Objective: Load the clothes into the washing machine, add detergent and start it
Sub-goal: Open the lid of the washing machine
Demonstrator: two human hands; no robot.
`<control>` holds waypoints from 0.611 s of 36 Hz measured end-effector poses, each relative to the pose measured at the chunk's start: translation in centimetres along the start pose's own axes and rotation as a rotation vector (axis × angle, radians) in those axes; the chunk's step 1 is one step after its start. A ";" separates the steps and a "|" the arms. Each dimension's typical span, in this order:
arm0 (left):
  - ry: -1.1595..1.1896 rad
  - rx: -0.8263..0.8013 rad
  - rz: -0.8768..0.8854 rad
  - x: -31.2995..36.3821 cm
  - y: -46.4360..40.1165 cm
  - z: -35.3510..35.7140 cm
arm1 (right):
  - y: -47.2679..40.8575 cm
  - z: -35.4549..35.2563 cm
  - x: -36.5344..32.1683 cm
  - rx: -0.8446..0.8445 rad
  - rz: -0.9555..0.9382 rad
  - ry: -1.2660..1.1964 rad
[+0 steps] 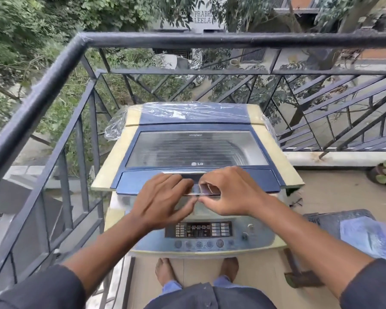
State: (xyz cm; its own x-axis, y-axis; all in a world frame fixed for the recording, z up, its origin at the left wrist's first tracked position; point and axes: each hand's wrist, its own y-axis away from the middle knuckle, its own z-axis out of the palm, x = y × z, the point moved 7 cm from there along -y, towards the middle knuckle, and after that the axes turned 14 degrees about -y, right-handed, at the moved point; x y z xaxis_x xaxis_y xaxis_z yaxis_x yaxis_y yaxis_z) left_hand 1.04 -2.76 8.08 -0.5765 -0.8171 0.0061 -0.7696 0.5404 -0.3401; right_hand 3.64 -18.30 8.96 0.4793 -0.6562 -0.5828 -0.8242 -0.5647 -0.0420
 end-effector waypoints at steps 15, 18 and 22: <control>-0.149 0.235 0.043 -3.7 -9.0 -7.8 | -4.0 -11.3 -2.8 0.360 -0.171 0.121; -0.213 0.305 0.017 -4.8 -10.9 -8.9 | -5.1 -12.8 -2.6 0.450 -0.147 0.130; -0.246 0.388 -0.047 -5.4 -12.5 -10.0 | -7.0 -14.8 -2.4 0.560 -0.110 0.169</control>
State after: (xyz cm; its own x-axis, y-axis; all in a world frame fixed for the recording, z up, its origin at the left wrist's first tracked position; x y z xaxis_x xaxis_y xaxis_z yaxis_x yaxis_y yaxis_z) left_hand 11.08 -3.07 21.69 -0.4251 -0.8876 -0.1772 -0.6068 0.4247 -0.6719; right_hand 12.70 -20.20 22.71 0.5741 -0.7054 -0.4156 -0.7789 -0.3140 -0.5429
